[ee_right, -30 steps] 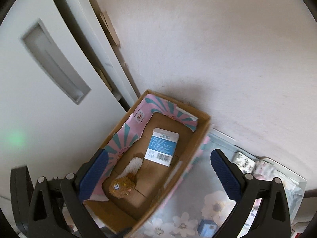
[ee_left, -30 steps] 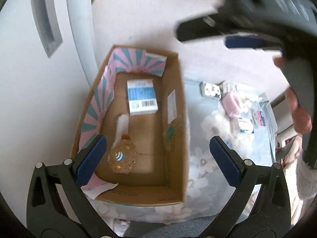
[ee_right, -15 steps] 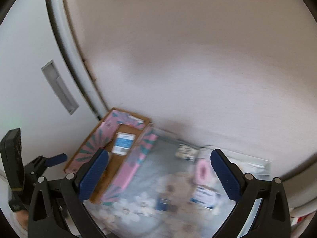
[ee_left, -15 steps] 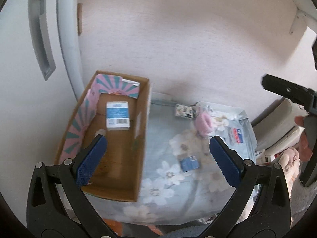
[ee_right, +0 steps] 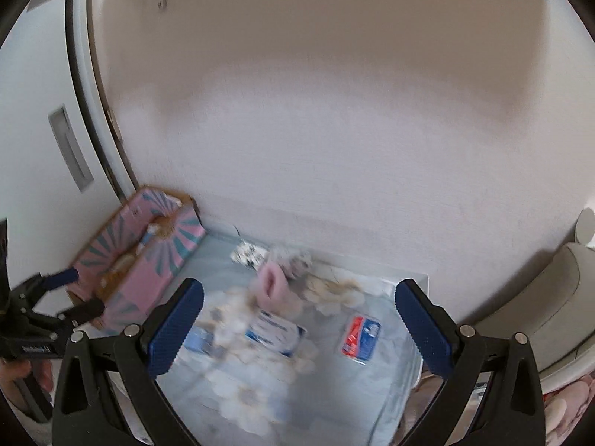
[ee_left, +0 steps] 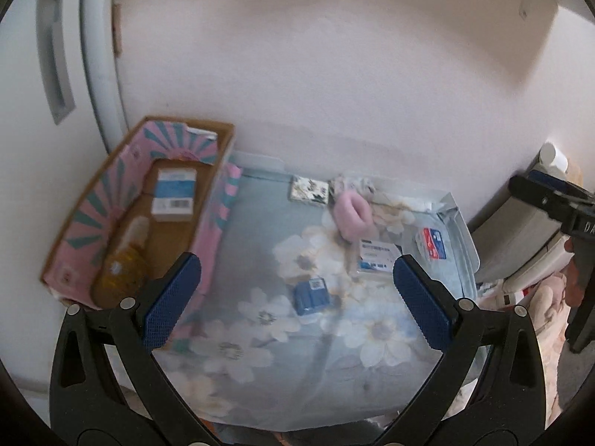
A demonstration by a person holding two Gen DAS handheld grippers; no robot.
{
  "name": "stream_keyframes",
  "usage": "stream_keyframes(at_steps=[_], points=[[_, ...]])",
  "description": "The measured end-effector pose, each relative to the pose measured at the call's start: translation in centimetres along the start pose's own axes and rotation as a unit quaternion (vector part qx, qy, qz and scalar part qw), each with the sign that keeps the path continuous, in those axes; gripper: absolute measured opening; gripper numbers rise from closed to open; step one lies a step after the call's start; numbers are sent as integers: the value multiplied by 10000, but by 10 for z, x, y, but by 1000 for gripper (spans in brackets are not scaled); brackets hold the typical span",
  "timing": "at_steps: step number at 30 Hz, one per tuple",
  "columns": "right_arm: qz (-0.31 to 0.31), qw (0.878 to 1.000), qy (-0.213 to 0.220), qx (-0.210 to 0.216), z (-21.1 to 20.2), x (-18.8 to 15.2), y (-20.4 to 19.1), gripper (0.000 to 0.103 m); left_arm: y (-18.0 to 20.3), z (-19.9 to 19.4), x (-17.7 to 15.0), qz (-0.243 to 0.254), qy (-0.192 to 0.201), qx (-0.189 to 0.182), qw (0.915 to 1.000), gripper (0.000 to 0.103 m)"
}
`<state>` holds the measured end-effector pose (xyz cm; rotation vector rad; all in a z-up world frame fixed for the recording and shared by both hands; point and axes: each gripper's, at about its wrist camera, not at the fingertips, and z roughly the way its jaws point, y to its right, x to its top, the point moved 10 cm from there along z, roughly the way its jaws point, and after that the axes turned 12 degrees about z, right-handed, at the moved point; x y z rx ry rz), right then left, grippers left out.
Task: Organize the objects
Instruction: 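Grasp the small blue box with the left gripper while the right grasps the floss pick case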
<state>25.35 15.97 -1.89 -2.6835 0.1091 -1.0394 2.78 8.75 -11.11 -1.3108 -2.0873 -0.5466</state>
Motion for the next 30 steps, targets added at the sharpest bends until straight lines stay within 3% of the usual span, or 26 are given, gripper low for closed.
stream_keyframes(at_steps=[6,14,23,28,30], points=[[-109,9997,-234,34,32,-37,14,103,27,42,-31,145,-154,-96,9997,103],[-949,9925,-681,349,99,-80,7,103,38,103,-62,526,-351,-287,9976,99],[-1851,9733,-1241,555,165,-111,0,103,42,150,-79,696,-608,-635,9937,85],[-2225,9614,-1438,740,186,-115,-10,103,41,163,-82,724,-673,-706,9926,66],[-2374,9559,-1539,783,193,-117,-12,96,40,166,-82,750,-682,-712,9923,60]])
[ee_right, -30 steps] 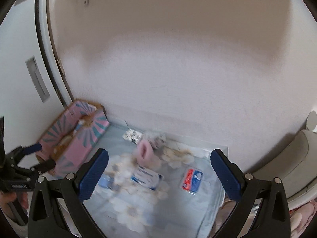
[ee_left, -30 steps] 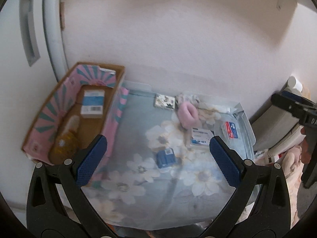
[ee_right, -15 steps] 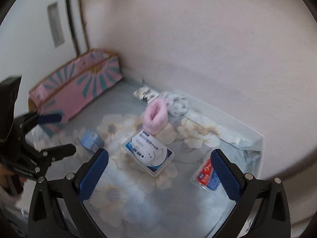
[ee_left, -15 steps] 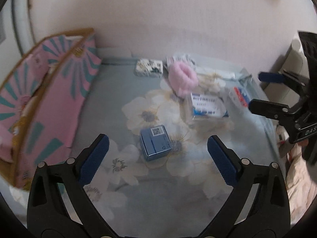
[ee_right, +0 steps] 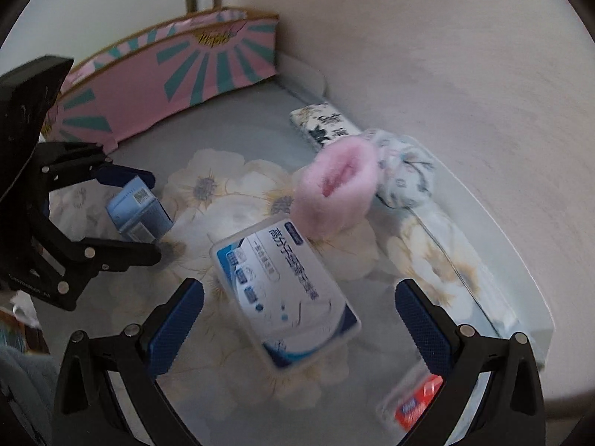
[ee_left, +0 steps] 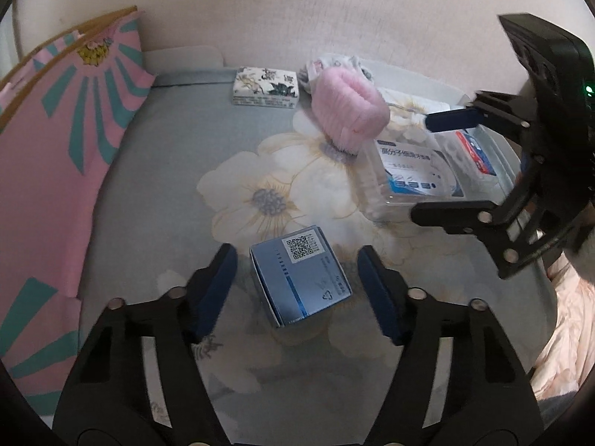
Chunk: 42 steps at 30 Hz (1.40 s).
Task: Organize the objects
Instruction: 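Grasp the small blue box with the left gripper while the right grasps the floss pick case, then carry the blue box and floss pick case over the cardboard box with both grippers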
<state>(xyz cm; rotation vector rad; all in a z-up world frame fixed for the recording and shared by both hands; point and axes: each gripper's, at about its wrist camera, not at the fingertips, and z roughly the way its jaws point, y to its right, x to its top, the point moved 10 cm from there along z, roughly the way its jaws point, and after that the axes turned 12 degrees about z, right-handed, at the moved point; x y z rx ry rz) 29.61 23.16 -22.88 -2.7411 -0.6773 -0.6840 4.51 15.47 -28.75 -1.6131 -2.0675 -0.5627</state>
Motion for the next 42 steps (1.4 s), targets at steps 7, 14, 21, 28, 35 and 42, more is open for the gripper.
stream_keyframes(at_steps=[7,14,21,28,35,42], points=[[-409,9980,-347,341,12,-2,-13,66,0,2,3,182,-100,60,9998,43],[-347,9984,-295,345,6,-1,-12,60,-3,0,4,82,-127,-10,9999,42],[71,9988,-176,459,-12,2,-9,57,-5,-10,7,47,-146,-17,9999,39],[644,9967,135,482,-47,6,-4,57,1,-34,22,44,-6,-55,10000,39],[1140,9918,447,359,-87,25,-5,56,4,-77,48,72,255,-132,9996,39],[1590,9847,699,145,-137,53,-3,56,-8,-123,76,136,524,-220,9983,39]])
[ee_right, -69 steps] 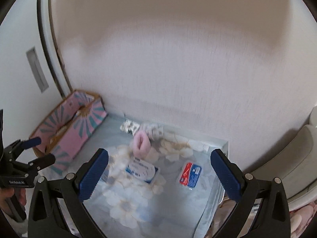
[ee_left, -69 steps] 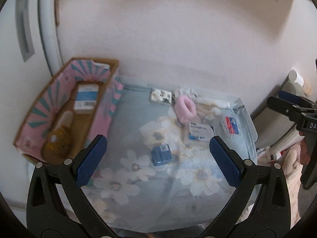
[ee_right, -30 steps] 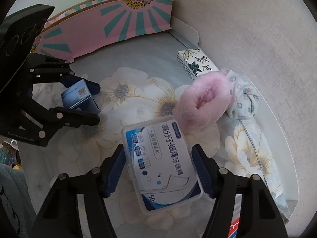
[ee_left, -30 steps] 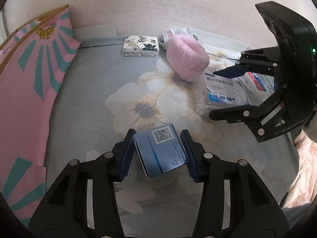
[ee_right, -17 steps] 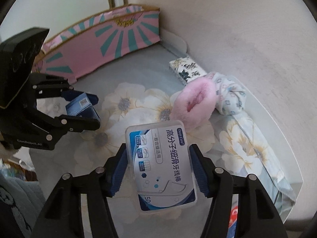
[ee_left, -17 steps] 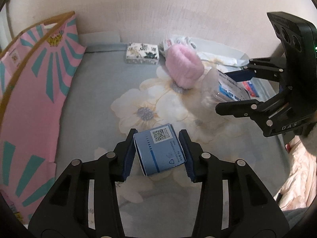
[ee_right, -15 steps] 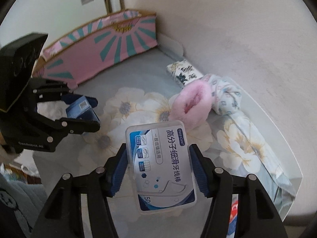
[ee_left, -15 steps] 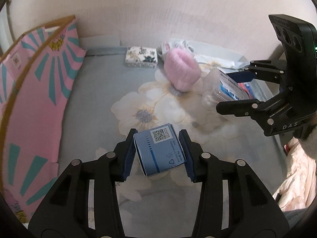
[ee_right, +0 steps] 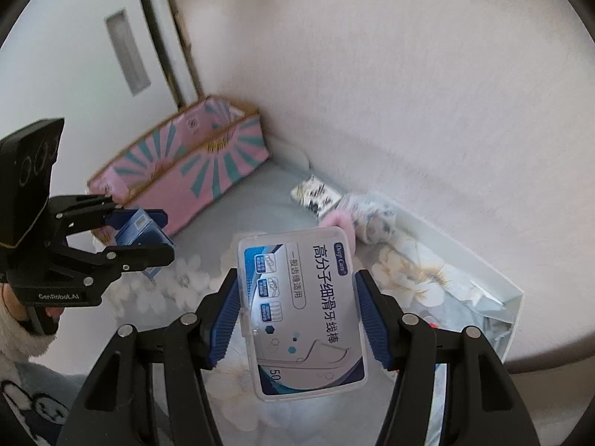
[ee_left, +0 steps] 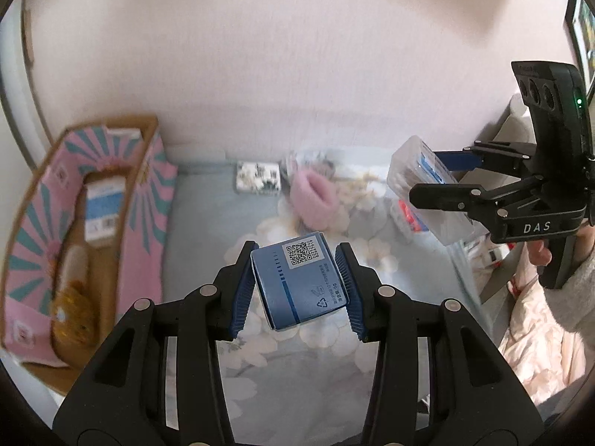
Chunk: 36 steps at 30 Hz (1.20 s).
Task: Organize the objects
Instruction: 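Carry the blue box and floss pick case over the cardboard box with both grippers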
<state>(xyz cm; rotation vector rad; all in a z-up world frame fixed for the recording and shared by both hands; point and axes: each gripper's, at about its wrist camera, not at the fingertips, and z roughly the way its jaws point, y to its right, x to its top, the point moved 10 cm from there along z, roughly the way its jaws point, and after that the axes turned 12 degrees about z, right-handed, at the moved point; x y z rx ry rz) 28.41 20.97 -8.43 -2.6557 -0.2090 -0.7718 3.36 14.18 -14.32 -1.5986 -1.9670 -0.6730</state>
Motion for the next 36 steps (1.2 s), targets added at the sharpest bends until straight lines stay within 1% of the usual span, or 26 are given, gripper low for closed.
stream_keyframes(at_steps=[3,8,11,15,22,27,31,36], points=[[91,9998,181,-75,-15,20,-10,56,-10,-17,11,79,74,17,9999,39],[239,9988,428,-79,-30,56,-31,56,-35,-44,22,122,184,17,9998,39],[193,9983,540,-76,-31,78,-50,56,-59,-64,26,133,257,120,9995,39],[147,9980,615,38,-23,108,-80,56,-93,-82,26,71,273,262,9993,39],[46,9980,541,330,18,149,-136,56,-154,-92,3,-228,163,473,9985,39],[204,9983,274,468,64,167,-168,56,-184,-86,-21,-416,-9,508,9978,39],[325,9986,41,417,103,173,-182,56,-198,-76,-37,-487,-116,480,9976,39],[311,9989,-244,268,151,170,-193,56,-201,-54,-52,-492,-272,351,9978,39]])
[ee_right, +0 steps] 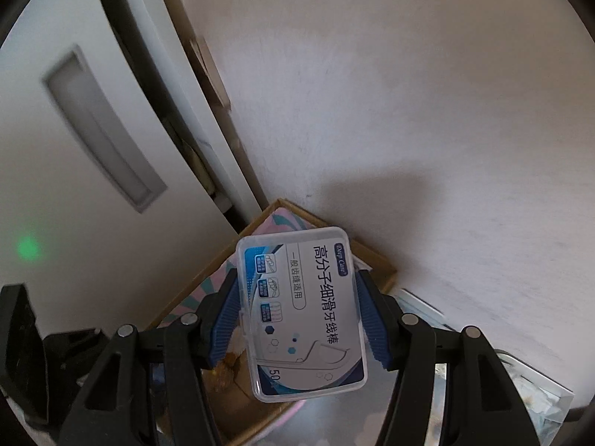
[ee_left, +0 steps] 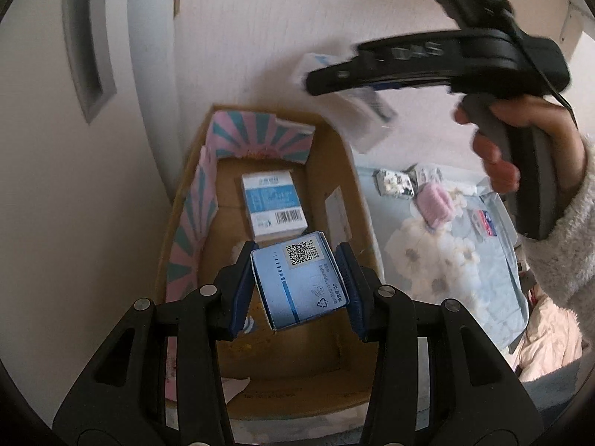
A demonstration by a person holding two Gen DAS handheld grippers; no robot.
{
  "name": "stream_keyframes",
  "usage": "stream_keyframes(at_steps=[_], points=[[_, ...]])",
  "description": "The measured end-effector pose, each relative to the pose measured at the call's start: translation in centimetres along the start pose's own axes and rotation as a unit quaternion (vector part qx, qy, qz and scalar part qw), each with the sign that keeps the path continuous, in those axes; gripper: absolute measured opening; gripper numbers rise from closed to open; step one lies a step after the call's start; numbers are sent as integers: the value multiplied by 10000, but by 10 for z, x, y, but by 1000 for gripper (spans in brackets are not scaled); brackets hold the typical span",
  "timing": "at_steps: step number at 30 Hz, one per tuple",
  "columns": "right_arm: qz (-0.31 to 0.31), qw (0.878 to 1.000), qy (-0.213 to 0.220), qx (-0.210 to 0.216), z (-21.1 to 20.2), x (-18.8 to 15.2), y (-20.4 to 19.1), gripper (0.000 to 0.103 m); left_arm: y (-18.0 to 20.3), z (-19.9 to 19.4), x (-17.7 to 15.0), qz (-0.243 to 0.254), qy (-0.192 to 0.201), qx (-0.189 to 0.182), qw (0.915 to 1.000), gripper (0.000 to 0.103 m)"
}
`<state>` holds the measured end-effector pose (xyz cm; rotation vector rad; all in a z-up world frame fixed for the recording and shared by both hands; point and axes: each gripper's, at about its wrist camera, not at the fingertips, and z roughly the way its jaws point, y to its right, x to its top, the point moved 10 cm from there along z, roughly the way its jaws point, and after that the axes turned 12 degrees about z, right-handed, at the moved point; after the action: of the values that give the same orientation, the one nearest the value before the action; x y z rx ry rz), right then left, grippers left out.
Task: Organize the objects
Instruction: 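Carry the blue box and floss pick case over the cardboard box with both grippers, then open the right gripper to drop the floss case while the left releases the blue box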
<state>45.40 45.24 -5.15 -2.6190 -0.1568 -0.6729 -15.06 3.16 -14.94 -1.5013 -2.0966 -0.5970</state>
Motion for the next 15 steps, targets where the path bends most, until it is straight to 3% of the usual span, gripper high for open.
stream_keyframes(at_steps=[15], points=[[-188,9972,-669,-258,87,-39,-21,56,18,66,-41,350,-704,-288,9965,39]])
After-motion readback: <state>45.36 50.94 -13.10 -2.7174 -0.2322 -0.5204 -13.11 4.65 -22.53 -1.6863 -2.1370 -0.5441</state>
